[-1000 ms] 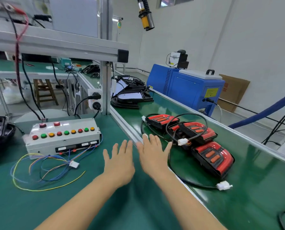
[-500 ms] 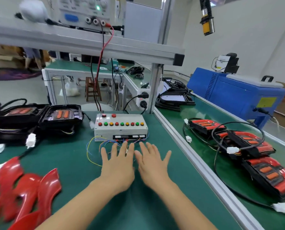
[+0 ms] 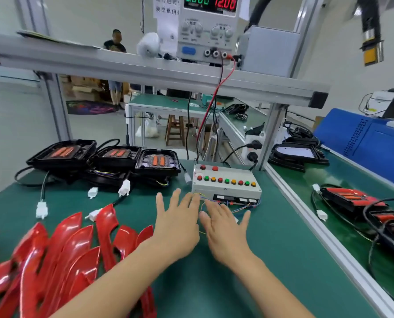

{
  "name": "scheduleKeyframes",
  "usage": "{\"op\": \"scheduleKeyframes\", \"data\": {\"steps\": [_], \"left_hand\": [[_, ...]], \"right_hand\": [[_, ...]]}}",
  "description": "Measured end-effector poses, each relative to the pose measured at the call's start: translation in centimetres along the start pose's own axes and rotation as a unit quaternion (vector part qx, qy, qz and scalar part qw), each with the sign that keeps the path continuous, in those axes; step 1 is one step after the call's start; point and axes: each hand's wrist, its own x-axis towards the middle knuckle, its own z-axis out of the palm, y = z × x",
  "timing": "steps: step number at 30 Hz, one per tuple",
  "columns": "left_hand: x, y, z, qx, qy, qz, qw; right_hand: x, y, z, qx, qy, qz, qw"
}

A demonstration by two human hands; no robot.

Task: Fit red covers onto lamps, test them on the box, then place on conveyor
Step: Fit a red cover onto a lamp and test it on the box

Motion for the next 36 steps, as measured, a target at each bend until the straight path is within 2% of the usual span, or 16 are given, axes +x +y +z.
{"op": "scheduleKeyframes", "data": {"steps": [7,12,20,30,36], "left_hand": [[2.8,-5.3,-1.7,0.029,0.090,-0.055,0.994],[4.6,-8.8,-2.2,0.041,0.133,-0.065,0.988],[7.7,-11.7,-0.9,0.128,0.140,-0.015,0.982],[9.2,-12.3,-0.2,0.127,0.197,0.005,0.972],[10.1,-12.4,-0.6,0.152,0.172,0.013,0.973]], "right_hand": [[0.7,-1.0,0.4,-0.003,0.014,-0.012,1.000],[1.1,-1.6,0.0,0.032,0.048,0.008,0.998],[2.2,-3.1,-0.5,0.084,0.056,0.011,0.995],[4.1,-4.2,-0.7,0.216,0.029,-0.003,0.976],[5.3,-5.1,-0.7,0.235,0.020,0.007,0.972]]}}
